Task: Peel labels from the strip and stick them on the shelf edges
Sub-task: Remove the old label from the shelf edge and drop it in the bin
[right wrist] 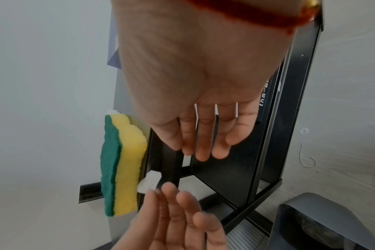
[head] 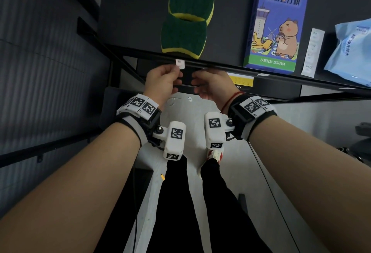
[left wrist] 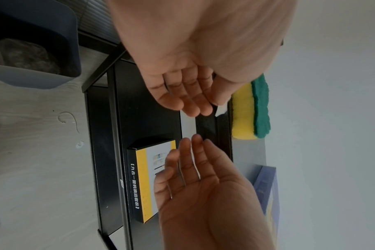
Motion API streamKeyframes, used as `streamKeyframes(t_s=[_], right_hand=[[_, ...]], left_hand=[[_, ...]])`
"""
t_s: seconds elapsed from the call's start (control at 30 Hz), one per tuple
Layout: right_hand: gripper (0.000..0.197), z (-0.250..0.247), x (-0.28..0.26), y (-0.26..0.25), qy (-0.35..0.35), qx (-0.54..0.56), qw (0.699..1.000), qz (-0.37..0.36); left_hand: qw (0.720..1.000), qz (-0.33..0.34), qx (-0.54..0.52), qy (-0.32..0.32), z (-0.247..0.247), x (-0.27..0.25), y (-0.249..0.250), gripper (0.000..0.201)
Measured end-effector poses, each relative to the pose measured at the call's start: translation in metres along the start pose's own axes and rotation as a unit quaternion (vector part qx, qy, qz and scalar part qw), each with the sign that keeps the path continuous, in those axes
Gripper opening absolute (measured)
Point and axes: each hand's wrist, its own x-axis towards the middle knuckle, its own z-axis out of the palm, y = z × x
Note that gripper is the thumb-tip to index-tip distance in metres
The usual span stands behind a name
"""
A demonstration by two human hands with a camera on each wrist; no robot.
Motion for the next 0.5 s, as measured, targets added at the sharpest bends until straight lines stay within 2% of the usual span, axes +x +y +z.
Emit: streamKeyframes(t_s=[0.13, 0.23, 0.37, 0.5], right_hand=[[0.010, -0.016, -0.010, 0.009, -0.003, -0.014, 1.000, 0.019], [0.015, -0.037, -0.020, 0.019, 0.022, -0.013, 0.999, 0.037], [0.020, -0.077, -0.028, 0.032, 0.102, 0.076, 0.992, 0.024], [0.007, -0.112, -0.033, 0.035, 0.179, 0.187, 0.966, 0.005]], left_hand=[[0.995, 0.026, 0.065, -0.072, 0.018, -0.025, 0.002, 0.017], [0.997, -0.010, 0.038, -0.064, 0.037, -0.035, 0.000, 0.019], [0.996, -0.060, 0.028, -0.058, 0.059, -0.035, -0.005, 0.017], [0.992, -0.090, 0.041, -0.073, 0.079, -0.037, -0.015, 0.012]])
